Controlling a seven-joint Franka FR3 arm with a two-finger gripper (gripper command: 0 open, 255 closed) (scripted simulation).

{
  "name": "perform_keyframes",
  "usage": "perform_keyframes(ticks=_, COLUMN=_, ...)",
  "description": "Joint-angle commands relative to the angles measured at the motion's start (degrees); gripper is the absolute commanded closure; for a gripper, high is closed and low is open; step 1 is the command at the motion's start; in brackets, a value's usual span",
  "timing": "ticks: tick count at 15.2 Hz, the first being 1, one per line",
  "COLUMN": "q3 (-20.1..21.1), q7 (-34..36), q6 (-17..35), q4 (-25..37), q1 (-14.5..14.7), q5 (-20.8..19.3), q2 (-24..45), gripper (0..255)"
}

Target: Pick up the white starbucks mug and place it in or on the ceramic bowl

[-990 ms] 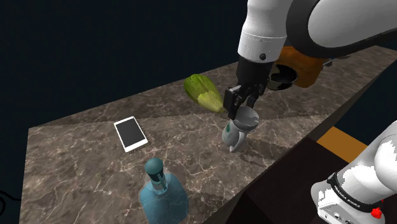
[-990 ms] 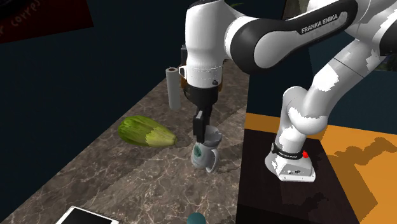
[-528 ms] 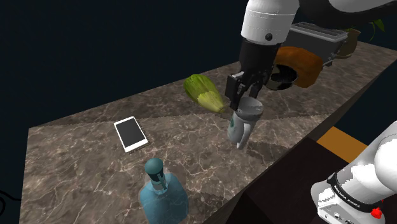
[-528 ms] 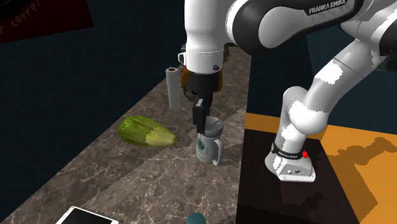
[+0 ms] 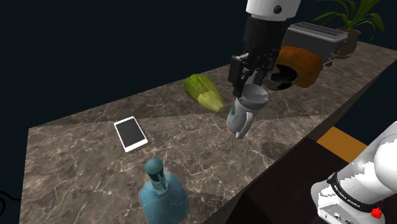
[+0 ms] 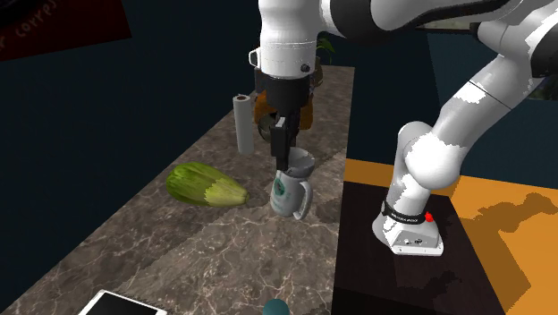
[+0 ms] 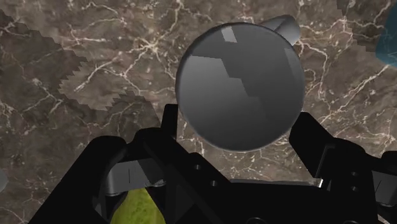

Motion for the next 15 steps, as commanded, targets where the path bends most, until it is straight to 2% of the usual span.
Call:
perform_keyframes(ticks=1, q3=-0.16, q7=0.16, q6=-1.64, q4=2.05, q1=-0.15, q5=-0.26, q2=0.4, gripper=255)
perform_keyframes(ticks=15, q3=-0.77, q7=1.36, q6=-11.45, q4=14.72, q1=-0.94, q5=-1.6, q2=3.35, gripper=255)
